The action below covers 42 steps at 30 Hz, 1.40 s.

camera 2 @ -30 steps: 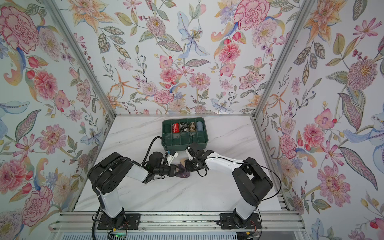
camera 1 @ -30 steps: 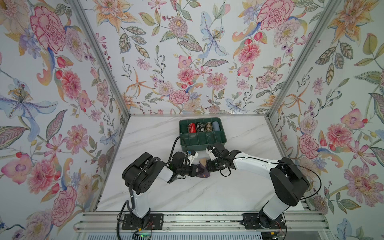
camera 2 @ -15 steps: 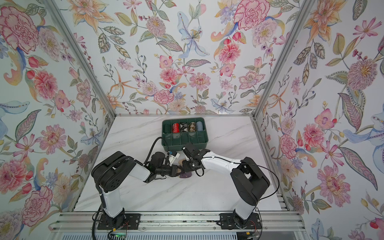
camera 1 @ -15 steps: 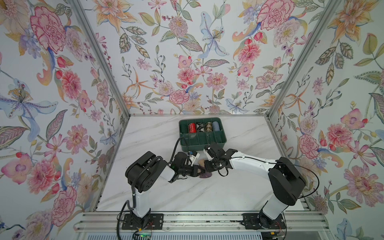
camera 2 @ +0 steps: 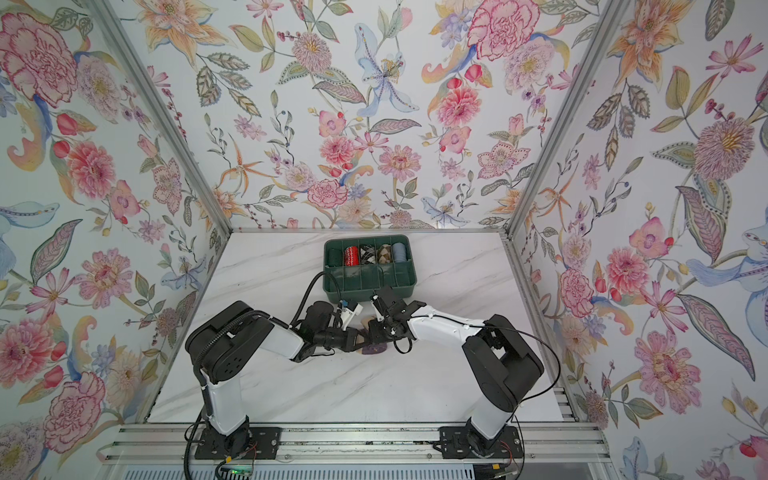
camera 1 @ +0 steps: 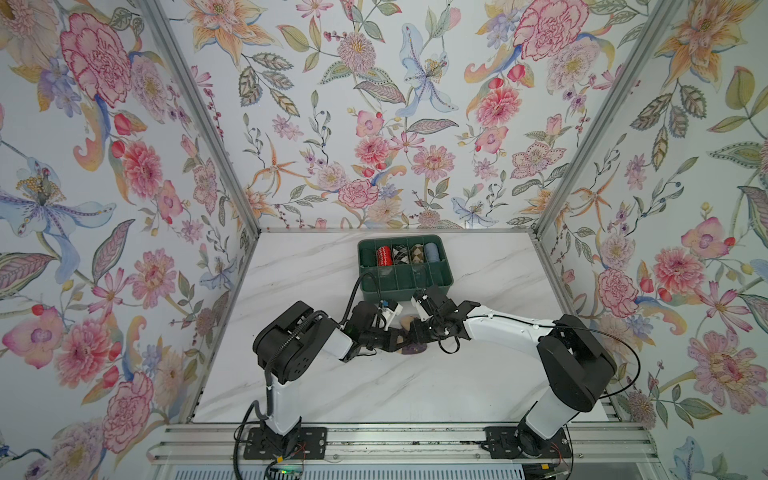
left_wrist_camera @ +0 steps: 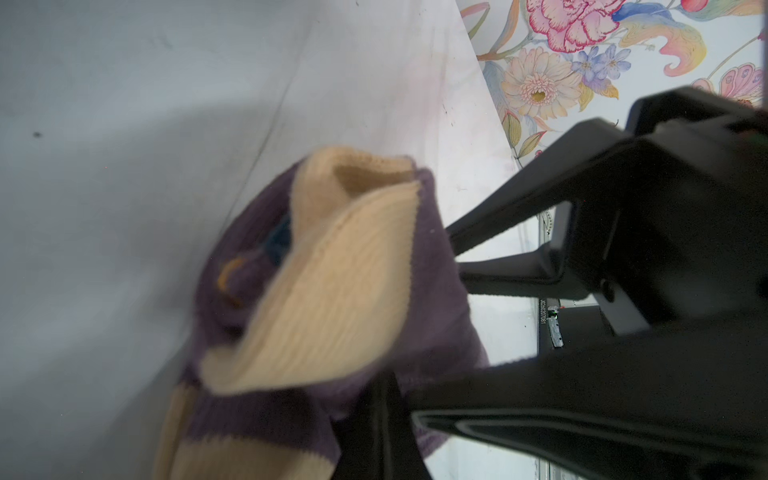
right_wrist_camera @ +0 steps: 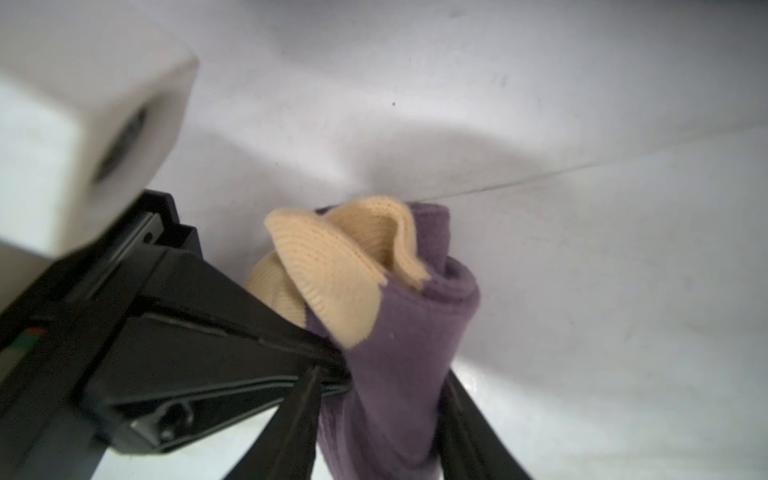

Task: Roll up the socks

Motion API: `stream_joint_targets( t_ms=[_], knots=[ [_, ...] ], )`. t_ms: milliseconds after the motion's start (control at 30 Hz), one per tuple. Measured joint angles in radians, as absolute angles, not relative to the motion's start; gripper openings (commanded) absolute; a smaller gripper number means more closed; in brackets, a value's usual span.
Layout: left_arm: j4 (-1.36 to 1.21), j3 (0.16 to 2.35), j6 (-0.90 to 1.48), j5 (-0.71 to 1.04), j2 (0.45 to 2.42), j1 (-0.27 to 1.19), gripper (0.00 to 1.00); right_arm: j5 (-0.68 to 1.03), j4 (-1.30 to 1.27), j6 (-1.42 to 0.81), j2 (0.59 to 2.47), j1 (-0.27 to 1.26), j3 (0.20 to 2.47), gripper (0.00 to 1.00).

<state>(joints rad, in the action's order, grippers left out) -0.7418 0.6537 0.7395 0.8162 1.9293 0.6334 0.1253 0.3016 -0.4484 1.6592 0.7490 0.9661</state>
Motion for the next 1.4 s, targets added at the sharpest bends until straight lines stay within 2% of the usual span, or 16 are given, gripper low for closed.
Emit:
stream_joint_targets(
  t_ms=[233,400,533,700,1067,1400],
  knots=[
    [-0.744,0.657,0.739,0.807,1.931,0.633,0.00,0.277,0.146,-0.503,1.489,0.627,0.772,0.52],
    [-0.742,0.662,0.736,0.804,1.933,0.633,0.00,0.264,0.126,-0.517,1.425,0.582,0.733,0.41],
    [-0.735,0.667,0.736,0.800,1.934,0.633,0.00,0.234,0.133,-0.509,1.435,0.582,0.733,0.35],
    [-0.733,0.667,0.730,0.800,1.934,0.633,0.00,0.200,0.136,-0.505,1.494,0.599,0.733,0.33],
    [-0.686,0.676,0.712,0.779,1.922,0.633,0.00,0.184,0.131,-0.501,1.549,0.649,0.752,0.33],
    [-0.479,0.727,0.624,0.718,1.875,0.633,0.00,0.213,0.069,-0.502,1.549,0.666,0.752,0.34]
  ],
)
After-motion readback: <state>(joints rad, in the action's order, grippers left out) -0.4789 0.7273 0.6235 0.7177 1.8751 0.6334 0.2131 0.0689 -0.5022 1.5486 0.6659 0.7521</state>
